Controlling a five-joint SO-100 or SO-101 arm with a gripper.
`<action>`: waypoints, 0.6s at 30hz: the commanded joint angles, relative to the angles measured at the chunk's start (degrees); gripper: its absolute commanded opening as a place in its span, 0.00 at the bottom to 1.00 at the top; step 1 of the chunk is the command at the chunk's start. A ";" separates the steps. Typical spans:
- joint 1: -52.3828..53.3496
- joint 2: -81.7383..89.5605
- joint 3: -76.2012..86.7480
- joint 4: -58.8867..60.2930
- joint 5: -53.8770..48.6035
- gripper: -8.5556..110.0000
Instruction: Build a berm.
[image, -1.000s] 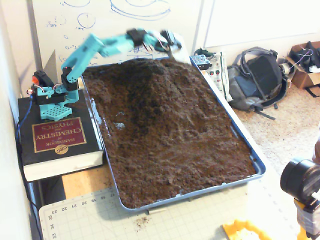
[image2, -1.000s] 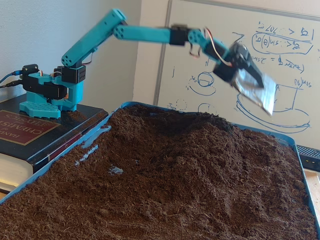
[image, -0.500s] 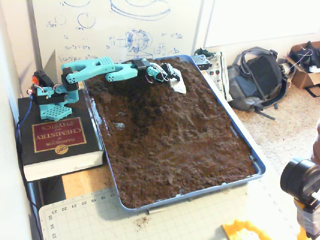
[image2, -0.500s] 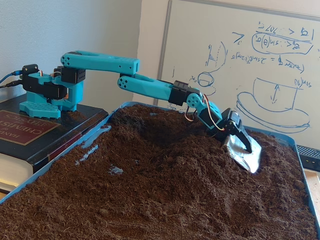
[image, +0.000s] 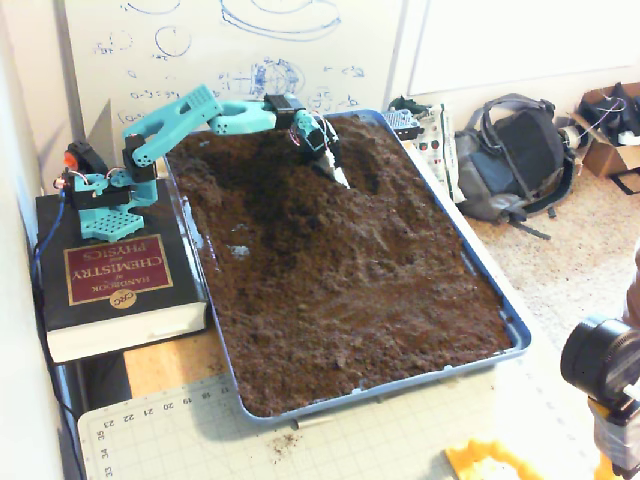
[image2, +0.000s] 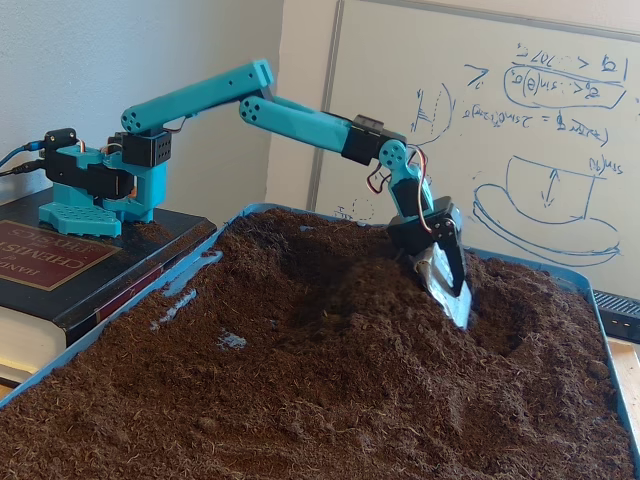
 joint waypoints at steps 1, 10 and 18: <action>0.97 6.77 4.92 3.69 -0.44 0.07; 1.76 12.83 6.15 5.80 0.35 0.07; 1.49 19.07 -4.31 6.86 0.44 0.07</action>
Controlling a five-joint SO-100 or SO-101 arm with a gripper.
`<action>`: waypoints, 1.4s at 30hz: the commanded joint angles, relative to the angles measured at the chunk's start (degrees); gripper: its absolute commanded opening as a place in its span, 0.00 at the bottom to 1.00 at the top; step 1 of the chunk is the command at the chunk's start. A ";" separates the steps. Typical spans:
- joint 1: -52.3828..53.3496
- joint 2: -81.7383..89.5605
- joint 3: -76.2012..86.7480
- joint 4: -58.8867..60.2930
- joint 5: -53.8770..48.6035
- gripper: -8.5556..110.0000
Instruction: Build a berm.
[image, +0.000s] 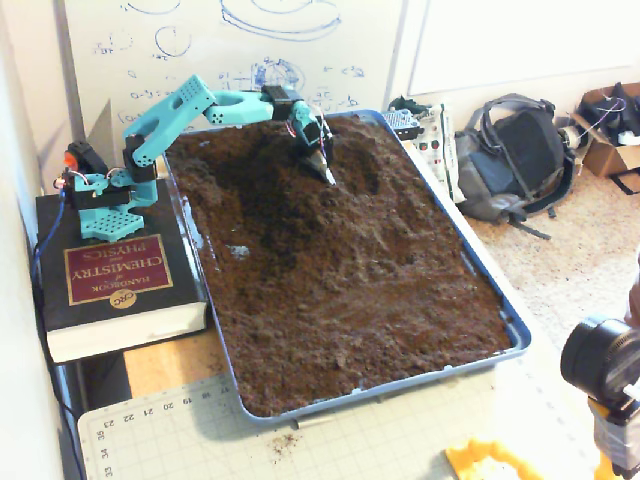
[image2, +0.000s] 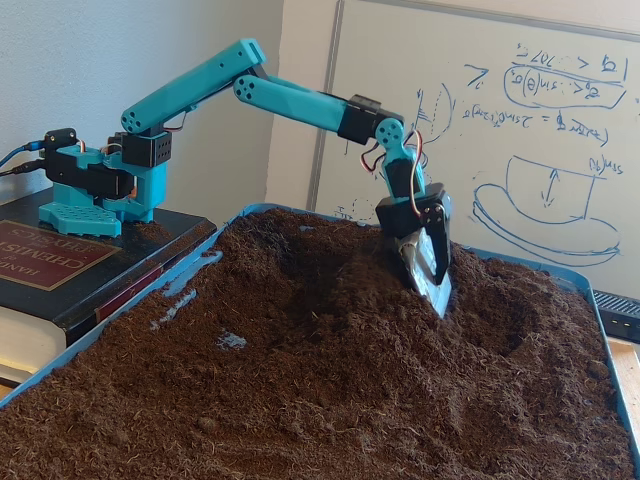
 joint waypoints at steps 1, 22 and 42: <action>0.97 10.46 -10.63 0.44 0.44 0.07; -3.16 -39.99 -54.67 -26.89 11.07 0.07; -8.17 -9.49 -10.11 -11.51 15.12 0.07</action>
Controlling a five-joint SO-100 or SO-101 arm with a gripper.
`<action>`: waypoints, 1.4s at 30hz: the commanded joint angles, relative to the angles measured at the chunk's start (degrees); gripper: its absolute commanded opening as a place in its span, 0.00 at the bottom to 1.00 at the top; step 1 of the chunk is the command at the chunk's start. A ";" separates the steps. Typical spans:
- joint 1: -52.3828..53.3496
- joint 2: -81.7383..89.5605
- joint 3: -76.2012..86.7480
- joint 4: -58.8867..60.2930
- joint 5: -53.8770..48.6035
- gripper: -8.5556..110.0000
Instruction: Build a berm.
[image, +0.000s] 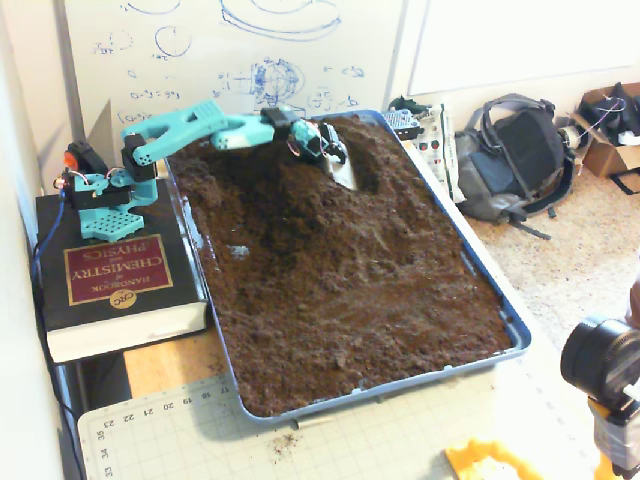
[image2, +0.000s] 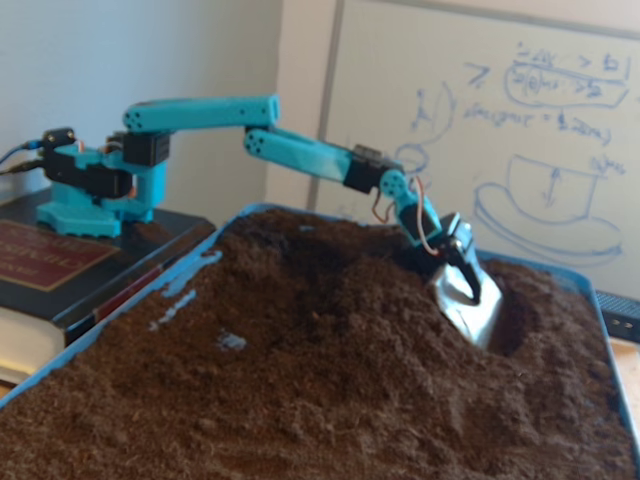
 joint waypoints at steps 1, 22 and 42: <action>-3.08 13.97 9.05 5.10 0.79 0.07; 4.48 37.71 10.46 7.73 -1.05 0.07; -6.33 -12.57 -27.86 -9.05 5.45 0.08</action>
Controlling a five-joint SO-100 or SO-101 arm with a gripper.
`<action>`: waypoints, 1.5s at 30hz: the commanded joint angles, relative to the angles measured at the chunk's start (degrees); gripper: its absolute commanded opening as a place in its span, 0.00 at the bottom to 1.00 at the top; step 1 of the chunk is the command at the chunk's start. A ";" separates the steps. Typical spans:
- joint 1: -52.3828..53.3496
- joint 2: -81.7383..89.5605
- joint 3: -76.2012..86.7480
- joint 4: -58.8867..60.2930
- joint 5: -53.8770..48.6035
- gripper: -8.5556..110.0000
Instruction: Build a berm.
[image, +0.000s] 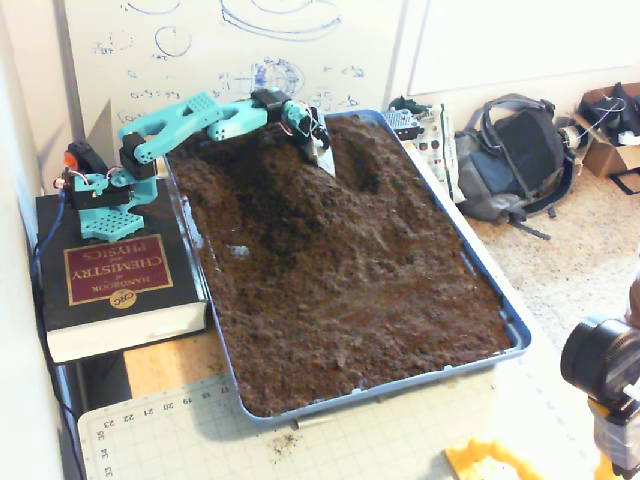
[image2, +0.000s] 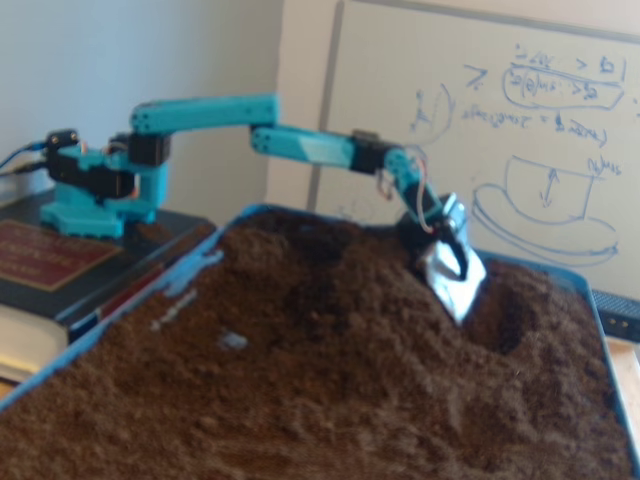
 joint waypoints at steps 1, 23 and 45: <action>-1.05 -3.60 -10.11 -11.87 -0.97 0.08; -1.67 18.37 32.17 -5.01 -14.77 0.07; 1.05 48.16 44.65 14.50 -13.27 0.08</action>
